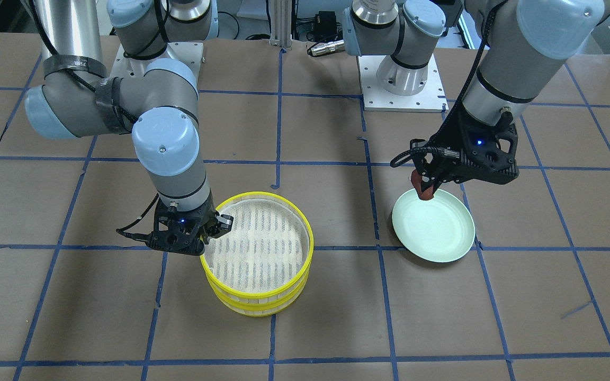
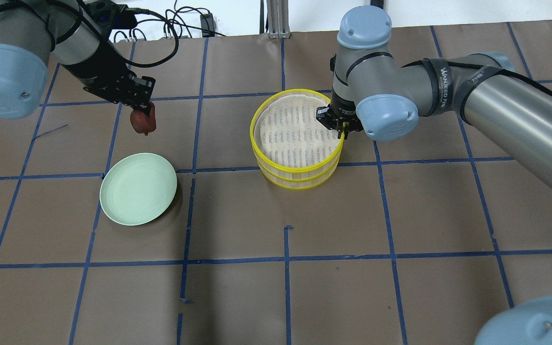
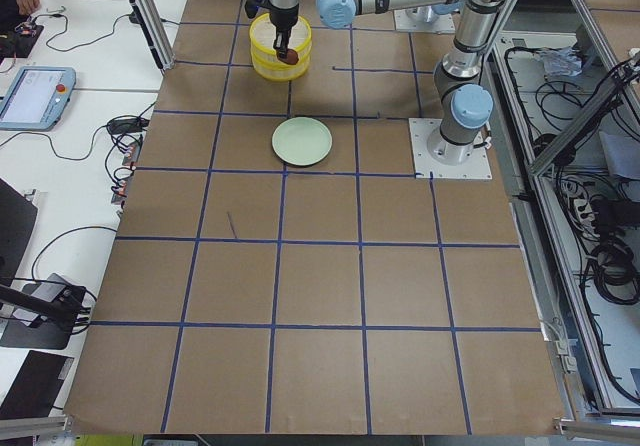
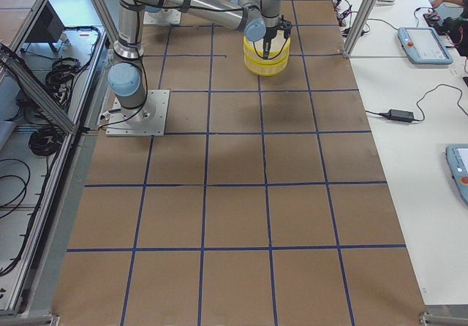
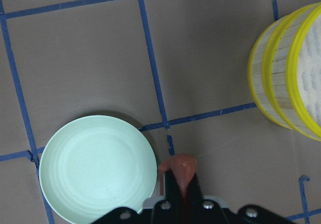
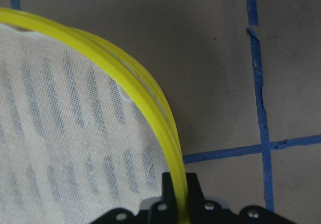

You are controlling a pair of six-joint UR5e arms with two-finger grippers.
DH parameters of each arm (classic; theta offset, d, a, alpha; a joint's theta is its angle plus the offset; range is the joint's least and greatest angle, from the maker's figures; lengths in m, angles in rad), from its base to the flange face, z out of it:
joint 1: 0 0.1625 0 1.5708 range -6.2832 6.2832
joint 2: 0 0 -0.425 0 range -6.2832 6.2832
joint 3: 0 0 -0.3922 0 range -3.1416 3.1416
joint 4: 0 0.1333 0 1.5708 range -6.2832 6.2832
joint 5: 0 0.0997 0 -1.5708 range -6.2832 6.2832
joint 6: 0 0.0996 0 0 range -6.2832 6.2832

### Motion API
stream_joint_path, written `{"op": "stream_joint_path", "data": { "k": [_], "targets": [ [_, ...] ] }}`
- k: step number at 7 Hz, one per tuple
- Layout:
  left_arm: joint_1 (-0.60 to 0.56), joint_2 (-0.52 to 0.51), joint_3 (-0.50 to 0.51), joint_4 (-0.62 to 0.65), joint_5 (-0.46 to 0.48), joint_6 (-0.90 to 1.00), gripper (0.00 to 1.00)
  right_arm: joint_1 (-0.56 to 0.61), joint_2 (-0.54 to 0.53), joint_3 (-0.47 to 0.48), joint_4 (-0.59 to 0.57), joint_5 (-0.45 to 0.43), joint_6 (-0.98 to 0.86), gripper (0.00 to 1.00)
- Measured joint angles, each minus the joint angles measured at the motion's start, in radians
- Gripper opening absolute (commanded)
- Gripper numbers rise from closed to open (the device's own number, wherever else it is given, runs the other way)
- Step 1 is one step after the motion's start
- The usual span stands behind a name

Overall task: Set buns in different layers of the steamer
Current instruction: 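Lift the brown bun with the left gripper and hold it above the plate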

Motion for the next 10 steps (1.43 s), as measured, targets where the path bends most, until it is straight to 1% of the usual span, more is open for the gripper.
{"op": "stream_joint_path", "data": {
  "k": [5,6,7,9,10],
  "targets": [
    [0.0,0.0,-0.003,0.007,-0.001,0.035,0.02,-0.009,0.003,-0.001,-0.007,0.002,0.002,0.2],
    [0.0,0.0,-0.007,0.011,-0.001,0.037,0.02,-0.009,0.005,-0.003,-0.013,0.003,0.002,0.34],
    [0.0,0.001,-0.014,0.018,-0.001,0.038,0.02,-0.01,0.008,-0.004,-0.019,0.003,0.003,0.38],
    [0.0,0.002,-0.023,0.029,-0.001,0.04,0.02,-0.011,0.01,-0.006,-0.022,0.004,0.003,0.51],
    [0.0,0.002,-0.024,0.031,-0.001,0.045,0.02,-0.011,0.011,-0.007,-0.023,0.003,0.003,0.55]
  ]
}}
